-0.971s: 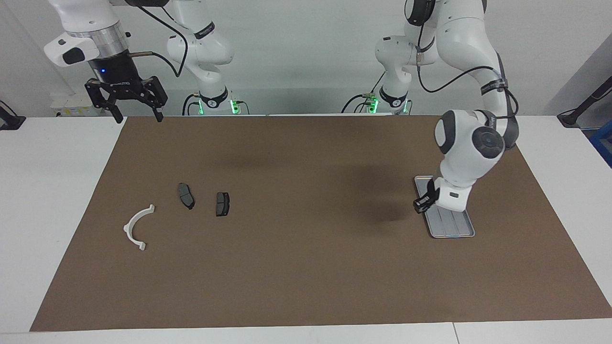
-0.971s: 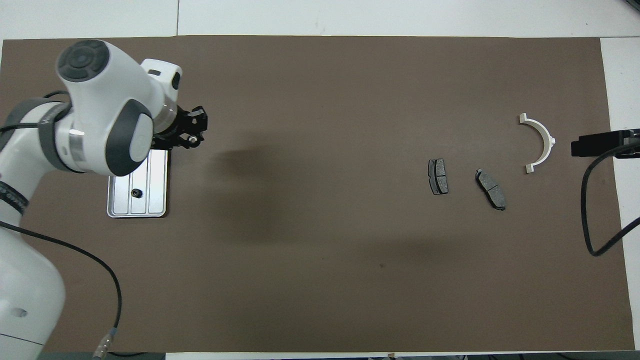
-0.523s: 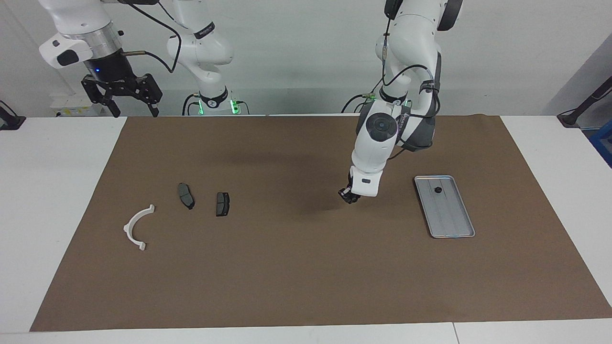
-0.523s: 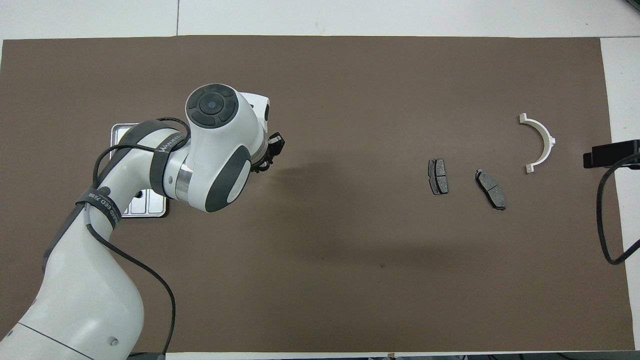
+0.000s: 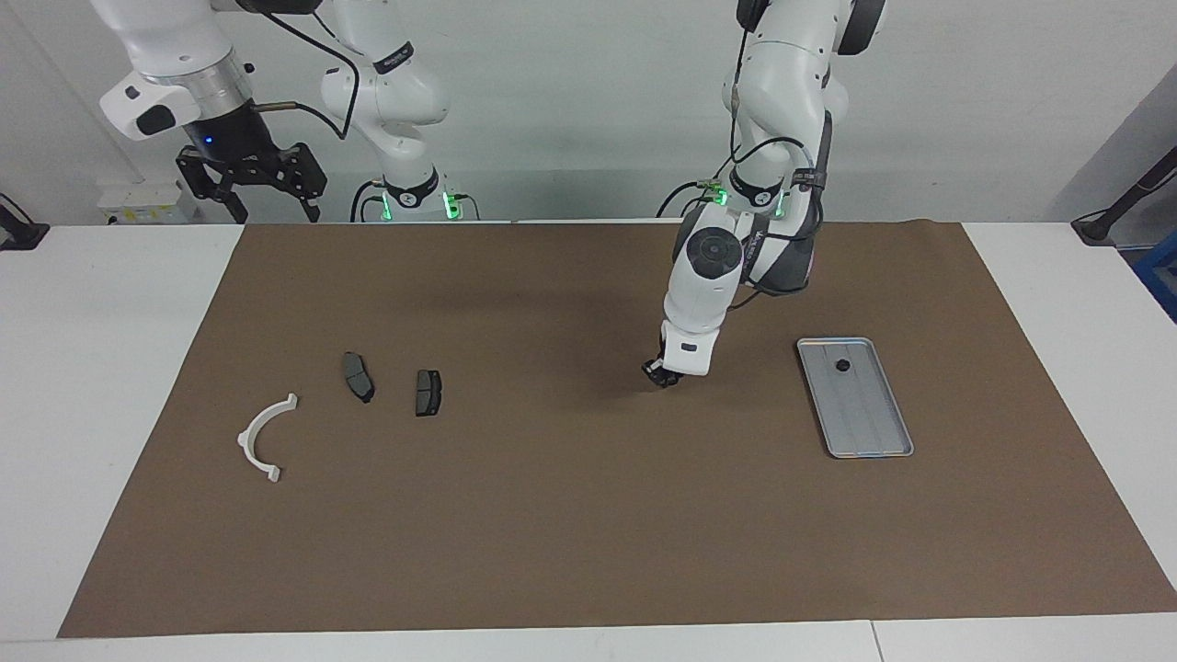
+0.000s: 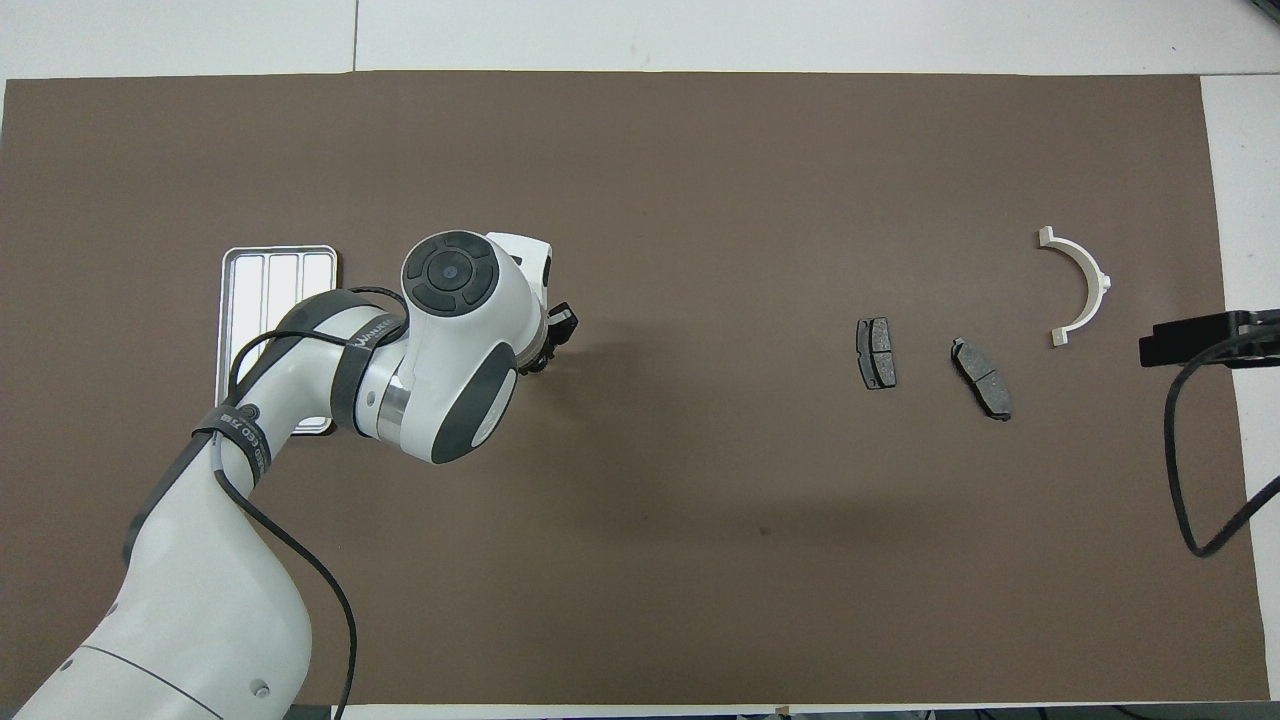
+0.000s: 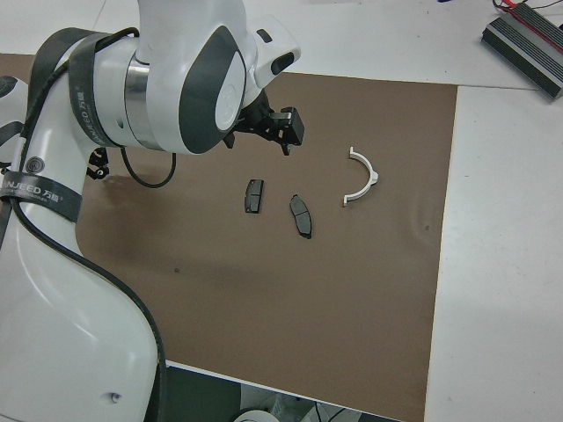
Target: Place bearing gear from tray to pile
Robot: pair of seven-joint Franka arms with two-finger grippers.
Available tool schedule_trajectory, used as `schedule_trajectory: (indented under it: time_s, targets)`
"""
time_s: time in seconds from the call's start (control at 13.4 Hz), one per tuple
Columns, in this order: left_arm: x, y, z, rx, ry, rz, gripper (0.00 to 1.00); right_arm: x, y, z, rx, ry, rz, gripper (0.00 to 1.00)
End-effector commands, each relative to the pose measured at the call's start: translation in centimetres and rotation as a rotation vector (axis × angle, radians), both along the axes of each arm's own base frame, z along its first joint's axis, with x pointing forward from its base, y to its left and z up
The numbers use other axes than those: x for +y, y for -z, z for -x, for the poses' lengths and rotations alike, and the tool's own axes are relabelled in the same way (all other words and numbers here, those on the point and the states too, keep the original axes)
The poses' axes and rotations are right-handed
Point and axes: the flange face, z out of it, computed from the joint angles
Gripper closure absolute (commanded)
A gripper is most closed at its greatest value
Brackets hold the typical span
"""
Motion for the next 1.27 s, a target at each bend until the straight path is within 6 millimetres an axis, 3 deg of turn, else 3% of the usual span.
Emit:
schedule_trajectory:
  time_s: [0.0,0.07,0.15,0.22,0.3,0.52,0.75,0.9,0.97,1.12,1.19]
  targets:
    - [0.5,0.3,1.5,-0.024,-0.019,0.011,0.58,0.9,1.4,1.1,0.01,0.01,-0.027,0.0]
    - [0.6,0.1,1.4,-0.019,-0.02,0.008,0.07,0.9,1.9,1.0,0.015,0.01,-0.027,0.0]
    - [0.7,-0.1,1.2,-0.01,-0.015,-0.004,0.0,1.0,2.5,0.8,0.009,0.01,-0.027,0.0]
    - [1.0,-0.9,0.9,-0.004,-0.013,-0.008,0.0,1.2,3.4,0.5,-0.002,0.008,-0.026,0.0]
    - [2.1,-2.9,0.7,-0.015,-0.022,-0.003,0.0,1.8,4.6,0.1,-0.012,0.007,-0.025,0.0]
    - [10.7,-6.5,-0.1,0.059,0.109,-0.022,0.0,6.7,8.4,-1.7,-0.019,0.1,-0.035,0.0]
    - [20.5,-7.1,-2.5,0.077,0.254,0.003,0.0,13.6,12.7,-3.8,-0.019,0.202,-0.048,0.0]
    - [25.5,-7.0,-3.4,0.054,0.325,0.017,0.0,18.4,15.8,-4.5,-0.018,0.258,-0.058,0.0]
    - [27.3,-6.9,-3.8,0.03,0.367,0.02,0.0,20.9,17.3,-4.6,-0.026,0.283,-0.06,0.0]
    - [29.4,-5.6,-3.2,0.032,0.39,0.023,0.17,26.1,20.2,-4.2,-0.03,0.295,-0.066,0.0]
    - [29.7,-4.8,-2.8,0.038,0.416,0.012,0.2,28.2,21.1,-4.1,-0.038,0.303,-0.078,0.0]
